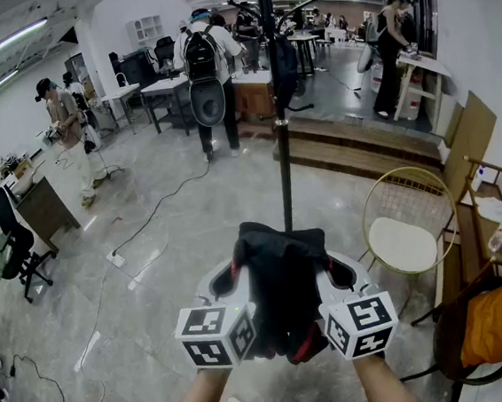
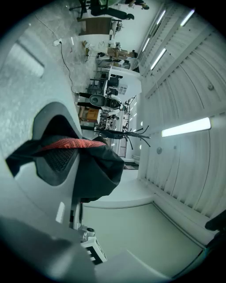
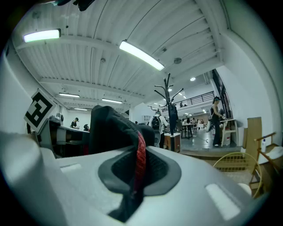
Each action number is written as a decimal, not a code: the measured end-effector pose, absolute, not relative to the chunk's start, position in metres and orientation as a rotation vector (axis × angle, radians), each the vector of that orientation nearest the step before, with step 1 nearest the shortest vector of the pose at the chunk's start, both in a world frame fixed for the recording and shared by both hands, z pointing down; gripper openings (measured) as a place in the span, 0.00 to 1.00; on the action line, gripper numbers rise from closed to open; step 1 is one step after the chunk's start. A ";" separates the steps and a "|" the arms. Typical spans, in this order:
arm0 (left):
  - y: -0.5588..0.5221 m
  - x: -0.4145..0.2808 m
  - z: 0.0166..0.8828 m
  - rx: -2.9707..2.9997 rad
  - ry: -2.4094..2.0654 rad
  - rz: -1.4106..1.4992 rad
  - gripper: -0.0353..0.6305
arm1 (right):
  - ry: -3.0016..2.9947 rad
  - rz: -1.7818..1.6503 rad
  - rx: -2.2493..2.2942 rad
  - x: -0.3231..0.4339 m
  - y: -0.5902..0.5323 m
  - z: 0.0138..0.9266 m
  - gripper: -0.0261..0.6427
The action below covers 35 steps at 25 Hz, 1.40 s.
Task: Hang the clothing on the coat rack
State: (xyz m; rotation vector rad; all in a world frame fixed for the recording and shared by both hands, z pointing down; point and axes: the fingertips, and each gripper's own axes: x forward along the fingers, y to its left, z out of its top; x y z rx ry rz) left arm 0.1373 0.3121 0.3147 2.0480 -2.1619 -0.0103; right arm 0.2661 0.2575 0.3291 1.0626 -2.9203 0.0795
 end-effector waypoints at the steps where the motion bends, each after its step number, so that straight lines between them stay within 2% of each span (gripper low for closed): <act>1: 0.313 0.137 0.315 2.045 -2.159 -0.012 0.10 | -2.919 0.084 1.060 0.266 0.258 0.329 0.07; 14: 0.278 0.110 0.324 2.074 -2.116 0.013 0.10 | -2.881 0.064 1.102 0.235 0.229 0.332 0.07; 35: 0.170 -0.016 0.314 2.223 -1.929 -0.078 0.10 | -2.757 -0.012 1.320 0.119 0.146 0.317 0.07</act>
